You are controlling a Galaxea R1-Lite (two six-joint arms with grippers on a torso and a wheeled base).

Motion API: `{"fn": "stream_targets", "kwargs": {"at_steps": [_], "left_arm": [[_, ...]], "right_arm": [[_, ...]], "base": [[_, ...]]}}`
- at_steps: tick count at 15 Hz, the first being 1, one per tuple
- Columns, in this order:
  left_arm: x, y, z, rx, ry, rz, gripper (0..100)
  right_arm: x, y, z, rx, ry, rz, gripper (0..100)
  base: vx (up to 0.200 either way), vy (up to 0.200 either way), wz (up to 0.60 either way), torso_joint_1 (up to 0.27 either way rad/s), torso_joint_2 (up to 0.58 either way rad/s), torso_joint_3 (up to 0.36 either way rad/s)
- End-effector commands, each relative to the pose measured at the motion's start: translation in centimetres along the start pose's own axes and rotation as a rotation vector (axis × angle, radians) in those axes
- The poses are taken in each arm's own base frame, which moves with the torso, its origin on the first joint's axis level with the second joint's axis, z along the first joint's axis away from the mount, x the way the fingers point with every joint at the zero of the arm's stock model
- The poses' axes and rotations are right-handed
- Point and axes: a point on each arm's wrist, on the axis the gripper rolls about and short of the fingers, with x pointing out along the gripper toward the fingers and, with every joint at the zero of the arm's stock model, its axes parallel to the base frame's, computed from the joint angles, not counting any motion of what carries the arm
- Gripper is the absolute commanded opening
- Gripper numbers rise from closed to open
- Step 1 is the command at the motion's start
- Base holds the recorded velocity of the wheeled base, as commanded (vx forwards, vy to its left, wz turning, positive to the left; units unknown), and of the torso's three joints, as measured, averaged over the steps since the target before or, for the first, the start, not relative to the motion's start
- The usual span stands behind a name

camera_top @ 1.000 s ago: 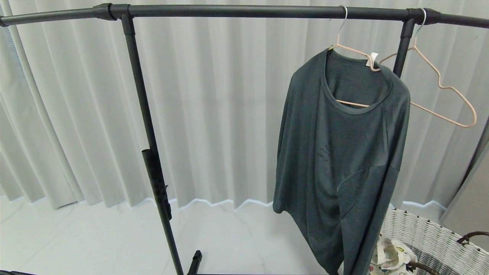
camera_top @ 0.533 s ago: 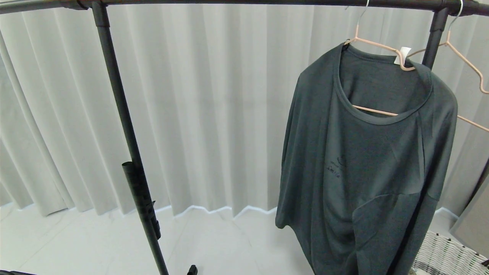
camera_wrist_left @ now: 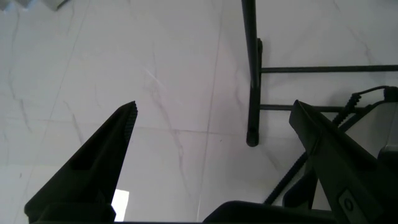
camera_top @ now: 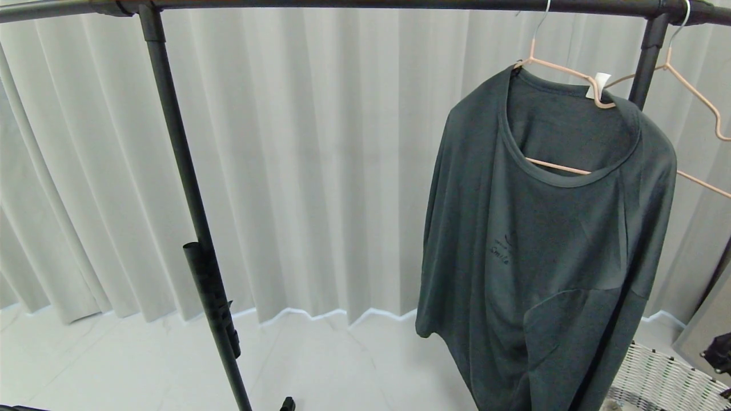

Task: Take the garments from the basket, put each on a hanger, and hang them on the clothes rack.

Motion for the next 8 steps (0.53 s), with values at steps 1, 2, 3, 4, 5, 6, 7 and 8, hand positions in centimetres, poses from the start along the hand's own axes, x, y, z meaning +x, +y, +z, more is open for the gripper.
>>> {"fn": "stream_targets", "kwargs": {"at_steps": [1, 2, 3, 4, 5, 6, 7, 8], "left_arm": [[-0.2, 0.0, 0.0, -0.005, -0.02, 0.004, 100], [-0.3, 0.1, -0.1, -0.009, -0.031, 0.008, 100], [-0.3, 0.1, -0.1, -0.011, -0.035, 0.011, 100], [-0.3, 0.1, -0.1, -0.012, -0.037, 0.026, 100], [-0.3, 0.1, -0.1, -0.013, -0.037, 0.029, 100], [-0.3, 0.1, -0.1, -0.013, -0.038, 0.029, 100], [-0.3, 0.1, -0.1, -0.013, -0.037, 0.029, 100], [-0.3, 0.1, -0.1, -0.013, -0.037, 0.029, 100]], "right_arm": [[3.5, 1.4, 1.0, -0.072, 0.129, 0.067, 100], [4.2, 2.1, 0.8, -0.108, 0.171, 0.098, 100], [4.5, 2.3, 0.7, -0.12, 0.187, 0.107, 100], [5.1, 2.7, 0.5, -0.136, 0.23, 0.118, 100], [5.6, 2.8, 0.5, -0.138, 0.235, 0.119, 100], [6.1, 2.9, 0.5, -0.139, 0.242, 0.117, 100], [6.4, 3.0, 0.5, -0.141, 0.253, 0.116, 100], [6.6, 3.0, 0.4, -0.143, 0.267, 0.117, 100]], "base": [[0.0, 0.0, 0.0, 0.0, 0.0, 0.0], [0.0, 0.0, 0.0, 0.0, 0.0, 0.0], [0.0, 0.0, 0.0, 0.0, 0.0, 0.0], [0.0, 0.0, 0.0, 0.0, 0.0, 0.0], [0.0, 0.0, 0.0, 0.0, 0.0, 0.0], [0.0, 0.0, 0.0, 0.0, 0.0, 0.0], [0.0, 0.0, 0.0, 0.0, 0.0, 0.0], [0.0, 0.0, 0.0, 0.0, 0.0, 0.0]]}}
